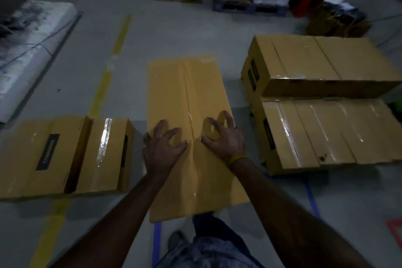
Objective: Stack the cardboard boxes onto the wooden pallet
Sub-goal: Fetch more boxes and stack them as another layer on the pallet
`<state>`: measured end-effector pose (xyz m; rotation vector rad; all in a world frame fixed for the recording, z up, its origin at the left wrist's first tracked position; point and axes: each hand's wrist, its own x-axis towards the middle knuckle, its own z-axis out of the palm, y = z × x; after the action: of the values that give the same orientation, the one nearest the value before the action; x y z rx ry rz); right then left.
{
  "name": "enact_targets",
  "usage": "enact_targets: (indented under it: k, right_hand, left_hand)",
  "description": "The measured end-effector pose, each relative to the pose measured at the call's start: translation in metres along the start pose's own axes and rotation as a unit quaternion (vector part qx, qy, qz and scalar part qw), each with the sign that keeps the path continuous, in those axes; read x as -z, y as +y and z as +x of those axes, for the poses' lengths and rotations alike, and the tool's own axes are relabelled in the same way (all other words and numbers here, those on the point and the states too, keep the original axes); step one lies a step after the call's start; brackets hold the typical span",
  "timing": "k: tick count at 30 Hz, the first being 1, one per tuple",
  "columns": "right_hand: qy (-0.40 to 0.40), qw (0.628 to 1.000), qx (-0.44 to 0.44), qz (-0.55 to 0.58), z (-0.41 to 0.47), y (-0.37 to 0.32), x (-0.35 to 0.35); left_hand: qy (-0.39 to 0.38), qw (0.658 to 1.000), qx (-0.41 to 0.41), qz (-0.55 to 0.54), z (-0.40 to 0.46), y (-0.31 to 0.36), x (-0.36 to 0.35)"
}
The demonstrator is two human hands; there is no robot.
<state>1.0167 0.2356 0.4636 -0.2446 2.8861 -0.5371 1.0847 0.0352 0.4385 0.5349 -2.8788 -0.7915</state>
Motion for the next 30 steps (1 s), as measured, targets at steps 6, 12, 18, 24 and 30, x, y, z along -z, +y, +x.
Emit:
enact_targets:
  k: [6, 12, 18, 24, 30]
  right_hand:
    - [0.024, 0.998, -0.049, 0.013, -0.061, 0.039, 0.036]
    - [0.060, 0.994, -0.090, 0.017, -0.105, 0.101, 0.071]
    - [0.098, 0.987, -0.124, 0.010, -0.147, 0.202, 0.114]
    - [0.122, 0.981, -0.151, 0.010, -0.183, 0.319, 0.165]
    - [0.156, 0.967, -0.201, -0.001, -0.215, 0.409, 0.200]
  left_hand:
    - [-0.040, 0.998, -0.048, -0.010, -0.039, 0.053, 0.006]
    - [-0.078, 0.993, -0.086, -0.011, -0.073, 0.127, -0.008]
    - [-0.086, 0.987, -0.135, -0.023, -0.112, 0.224, -0.051]
    - [-0.097, 0.979, -0.176, -0.044, -0.156, 0.332, -0.107]
    - [-0.120, 0.968, -0.210, -0.063, -0.190, 0.422, -0.151]
